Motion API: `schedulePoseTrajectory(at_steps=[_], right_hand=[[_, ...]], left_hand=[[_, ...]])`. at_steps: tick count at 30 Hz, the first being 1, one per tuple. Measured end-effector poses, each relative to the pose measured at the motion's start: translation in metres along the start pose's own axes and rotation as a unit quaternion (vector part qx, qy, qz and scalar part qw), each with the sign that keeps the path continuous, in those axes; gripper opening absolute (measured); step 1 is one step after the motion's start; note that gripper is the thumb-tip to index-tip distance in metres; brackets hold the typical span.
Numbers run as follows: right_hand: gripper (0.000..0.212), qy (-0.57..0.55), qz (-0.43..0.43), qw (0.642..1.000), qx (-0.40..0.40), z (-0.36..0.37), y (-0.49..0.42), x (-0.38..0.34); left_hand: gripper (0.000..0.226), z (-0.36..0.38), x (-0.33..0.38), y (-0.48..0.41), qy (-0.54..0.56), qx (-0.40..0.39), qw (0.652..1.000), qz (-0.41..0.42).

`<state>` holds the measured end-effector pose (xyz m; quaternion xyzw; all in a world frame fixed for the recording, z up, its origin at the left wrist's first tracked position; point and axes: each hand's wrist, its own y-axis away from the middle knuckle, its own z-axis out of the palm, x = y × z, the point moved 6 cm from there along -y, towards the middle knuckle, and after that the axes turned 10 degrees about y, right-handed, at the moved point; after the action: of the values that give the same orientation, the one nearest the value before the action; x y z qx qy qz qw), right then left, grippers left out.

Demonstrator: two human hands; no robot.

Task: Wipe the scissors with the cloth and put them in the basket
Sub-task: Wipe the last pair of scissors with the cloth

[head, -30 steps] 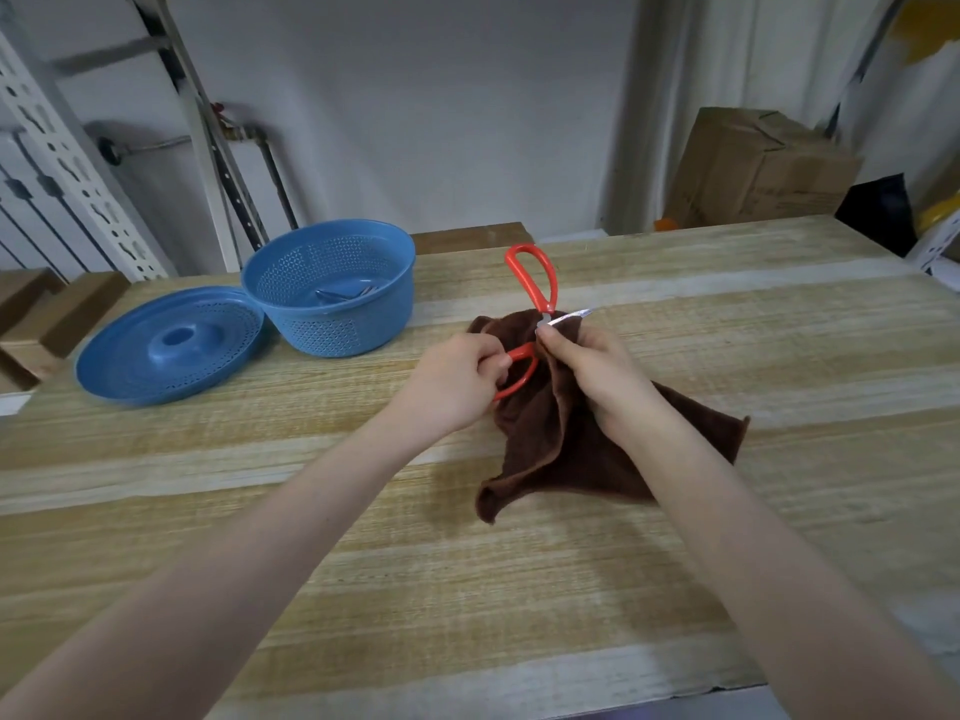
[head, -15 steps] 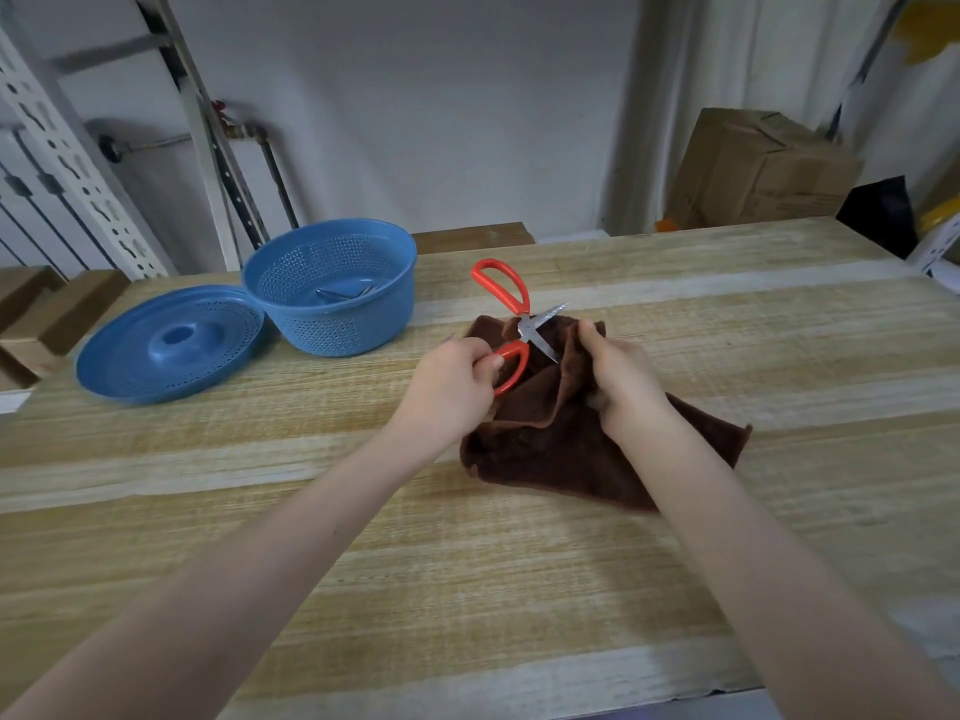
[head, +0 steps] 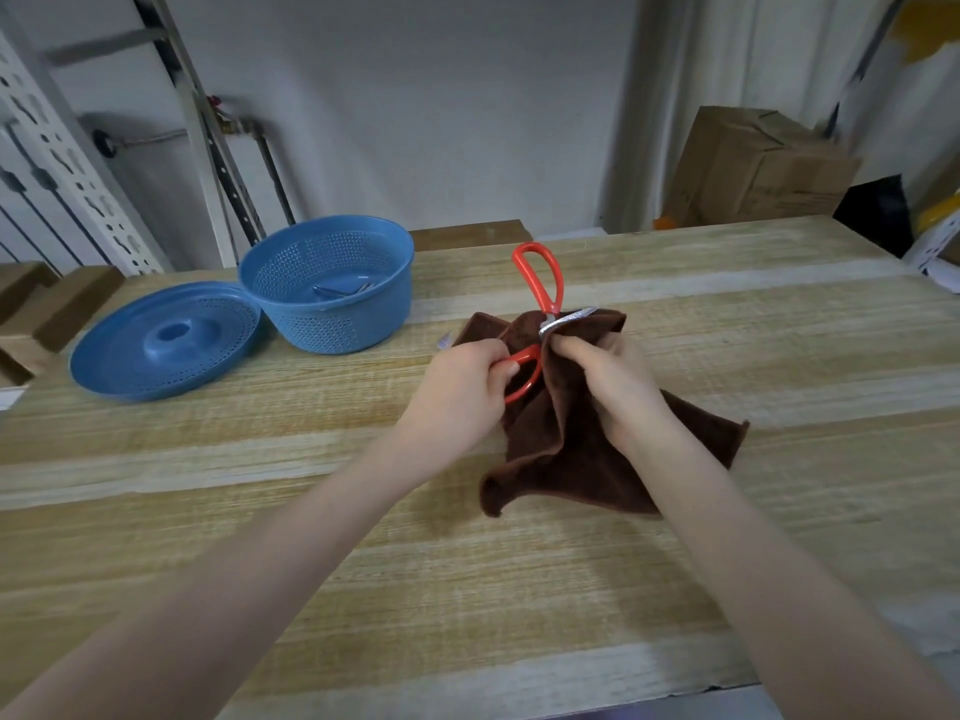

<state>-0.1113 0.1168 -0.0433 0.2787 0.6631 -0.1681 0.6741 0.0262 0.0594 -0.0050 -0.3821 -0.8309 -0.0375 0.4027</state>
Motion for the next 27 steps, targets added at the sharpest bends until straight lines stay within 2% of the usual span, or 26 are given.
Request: schedulePoseTrajectory(at_steps=[4, 11, 14, 20, 23, 27], right_hand=[[0.014, 0.014, -0.025, 0.999, 0.018, 0.001, -0.007, 0.003], [0.015, 0.022, -0.036, 0.998, -0.052, -0.002, -0.008, 0.0], [0.013, 0.036, -0.041, 0.998, -0.028, -0.001, -0.006, -0.001], [0.023, 0.034, -0.048, 0.998, 0.018, 0.0, -0.005, 0.0], [0.026, 0.028, -0.032, 0.999, 0.025, 0.003, -0.005, 0.002], [0.015, -0.04, 0.023, 0.998, 0.053, 0.002, -0.004, 0.01]], left_hand=[[0.023, 0.001, -0.001, -0.001, -0.002, -0.002, 1.0, 0.0], [0.024, -0.004, -0.006, -0.002, 0.007, -0.018, 1.0, -0.02], [0.023, 0.001, -0.001, 0.0, -0.015, -0.01, 1.0, -0.002], [0.021, 0.003, 0.009, -0.002, -0.061, -0.006, 0.998, 0.023], [0.022, 0.004, 0.005, -0.003, -0.055, -0.006, 0.998, 0.01], [0.025, 0.004, 0.002, -0.003, -0.042, -0.012, 0.999, -0.015]])
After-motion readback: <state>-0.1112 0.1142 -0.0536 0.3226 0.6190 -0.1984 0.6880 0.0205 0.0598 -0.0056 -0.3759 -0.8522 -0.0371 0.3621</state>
